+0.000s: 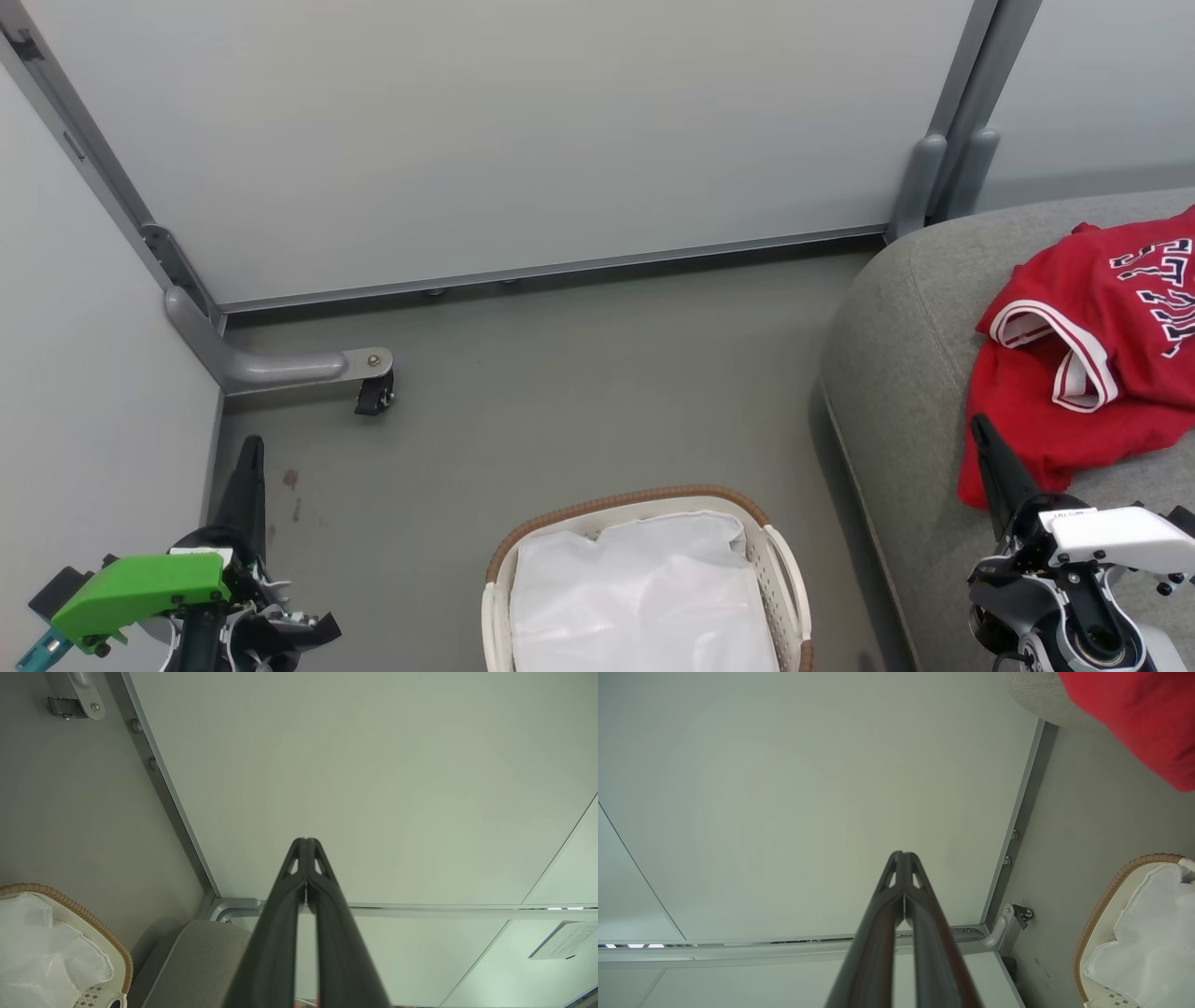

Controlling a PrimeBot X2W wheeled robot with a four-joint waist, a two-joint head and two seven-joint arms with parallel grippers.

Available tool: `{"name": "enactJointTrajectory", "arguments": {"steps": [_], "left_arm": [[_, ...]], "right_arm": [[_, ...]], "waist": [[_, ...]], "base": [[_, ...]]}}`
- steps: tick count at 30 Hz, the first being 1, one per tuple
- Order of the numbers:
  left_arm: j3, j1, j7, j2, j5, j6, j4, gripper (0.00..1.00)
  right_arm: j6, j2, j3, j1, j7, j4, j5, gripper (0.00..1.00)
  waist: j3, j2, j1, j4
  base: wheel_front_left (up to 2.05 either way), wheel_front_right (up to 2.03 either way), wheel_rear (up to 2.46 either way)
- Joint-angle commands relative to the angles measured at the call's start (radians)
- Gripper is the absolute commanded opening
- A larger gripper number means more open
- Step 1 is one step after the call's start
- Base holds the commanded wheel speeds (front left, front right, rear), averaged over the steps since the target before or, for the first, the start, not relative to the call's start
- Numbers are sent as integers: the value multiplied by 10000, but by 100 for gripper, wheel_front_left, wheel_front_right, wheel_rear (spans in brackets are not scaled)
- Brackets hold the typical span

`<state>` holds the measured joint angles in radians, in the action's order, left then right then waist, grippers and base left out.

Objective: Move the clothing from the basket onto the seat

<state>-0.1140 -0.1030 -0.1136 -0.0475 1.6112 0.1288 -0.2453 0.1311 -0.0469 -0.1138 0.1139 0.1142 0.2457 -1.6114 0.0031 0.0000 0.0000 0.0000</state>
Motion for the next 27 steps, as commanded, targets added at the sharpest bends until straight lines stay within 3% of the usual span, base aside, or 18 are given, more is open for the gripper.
{"name": "enactJointTrajectory", "arguments": {"steps": [1, 27], "left_arm": [[-23, -113, -44, -51, 33, 39, 16, 0], [-22, -112, -43, -51, 34, 39, 16, 0]], "right_arm": [[-7, -62, -23, -105, 34, -32, -30, 0], [-5, -63, -22, -105, 33, -32, -31, 0]], "waist": [[0, 0, 0, 0], [0, 0, 0, 0]], "base": [[0, 0, 0], [0, 0, 0]]}}
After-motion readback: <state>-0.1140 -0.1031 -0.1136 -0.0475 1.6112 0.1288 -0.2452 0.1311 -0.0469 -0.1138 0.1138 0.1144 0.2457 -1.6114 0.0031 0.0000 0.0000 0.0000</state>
